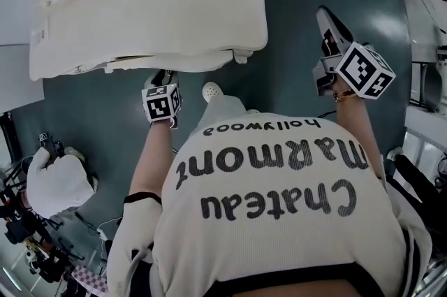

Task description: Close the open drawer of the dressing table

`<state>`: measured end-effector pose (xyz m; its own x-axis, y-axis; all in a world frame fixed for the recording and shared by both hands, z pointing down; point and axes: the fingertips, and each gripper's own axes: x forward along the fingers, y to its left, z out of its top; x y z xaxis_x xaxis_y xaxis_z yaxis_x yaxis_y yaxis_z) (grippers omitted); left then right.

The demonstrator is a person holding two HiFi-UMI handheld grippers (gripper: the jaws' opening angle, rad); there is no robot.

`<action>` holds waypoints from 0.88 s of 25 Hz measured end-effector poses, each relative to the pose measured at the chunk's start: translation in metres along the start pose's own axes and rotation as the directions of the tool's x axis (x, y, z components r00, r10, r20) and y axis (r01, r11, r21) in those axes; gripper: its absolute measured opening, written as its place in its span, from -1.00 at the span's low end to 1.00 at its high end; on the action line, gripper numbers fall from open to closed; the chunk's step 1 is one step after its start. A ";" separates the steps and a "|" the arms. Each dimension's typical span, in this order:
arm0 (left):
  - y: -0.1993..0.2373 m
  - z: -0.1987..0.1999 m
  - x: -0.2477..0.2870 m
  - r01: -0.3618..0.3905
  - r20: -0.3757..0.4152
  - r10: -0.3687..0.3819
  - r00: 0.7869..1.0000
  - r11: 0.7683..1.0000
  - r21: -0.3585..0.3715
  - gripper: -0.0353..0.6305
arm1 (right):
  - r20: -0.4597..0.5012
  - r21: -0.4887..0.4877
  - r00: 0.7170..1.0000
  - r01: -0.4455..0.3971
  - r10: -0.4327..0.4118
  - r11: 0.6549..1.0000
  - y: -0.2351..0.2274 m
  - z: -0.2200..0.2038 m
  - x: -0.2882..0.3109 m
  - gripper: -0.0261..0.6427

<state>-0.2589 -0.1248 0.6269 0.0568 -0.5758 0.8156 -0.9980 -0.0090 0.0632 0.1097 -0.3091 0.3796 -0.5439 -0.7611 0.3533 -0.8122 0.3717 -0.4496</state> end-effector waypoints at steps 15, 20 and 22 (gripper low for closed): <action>0.001 0.009 0.004 0.006 0.031 -0.006 1.000 1.000 0.015 -0.45 | 0.005 -0.005 1.000 0.029 -0.029 1.000 0.005 -0.002 -0.009 -0.83; 0.004 0.014 0.010 0.009 0.024 -0.009 1.000 1.000 0.008 -0.45 | 0.005 -0.007 0.999 0.047 -0.047 0.999 0.005 -0.002 -0.012 -0.83; 0.005 0.016 0.012 0.013 0.020 -0.014 1.000 1.000 0.013 -0.45 | 0.007 -0.010 0.999 0.051 -0.051 0.999 0.005 -0.001 -0.013 -0.83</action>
<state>-0.2640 -0.1445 0.6278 0.0699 -0.5920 0.8029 -0.9974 -0.0277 0.0665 0.1124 -0.2963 0.3733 -0.5003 -0.7826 0.3703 -0.8410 0.3375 -0.4229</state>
